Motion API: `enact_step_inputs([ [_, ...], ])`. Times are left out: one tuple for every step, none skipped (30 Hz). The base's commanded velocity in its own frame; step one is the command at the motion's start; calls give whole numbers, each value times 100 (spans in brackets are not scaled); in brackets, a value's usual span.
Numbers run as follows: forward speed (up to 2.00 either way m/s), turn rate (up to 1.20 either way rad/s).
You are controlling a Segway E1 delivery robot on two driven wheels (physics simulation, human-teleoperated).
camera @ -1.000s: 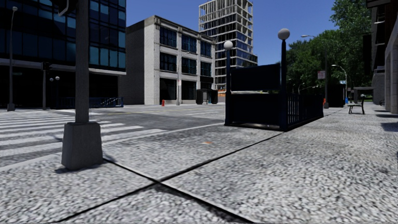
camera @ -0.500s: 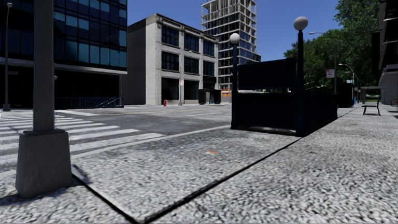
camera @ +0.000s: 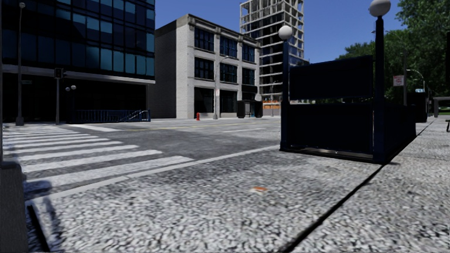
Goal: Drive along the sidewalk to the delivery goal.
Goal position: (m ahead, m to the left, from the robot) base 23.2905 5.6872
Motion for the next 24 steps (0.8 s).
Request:
enact_step_inputs([
  [133, 26],
  [133, 26],
  [133, 26],
  [133, 26],
  [133, 26],
  [133, 28],
  [133, 28],
  [133, 30],
  [133, 30],
  [133, 35],
  [131, 42],
  [130, 49],
  [130, 49],
  [129, 52],
  [129, 54],
  [129, 54],
  [129, 54],
  [129, 54],
  [129, 54],
  [129, 54],
  [129, 54],
  [129, 54],
  [129, 55],
  [129, 55],
])
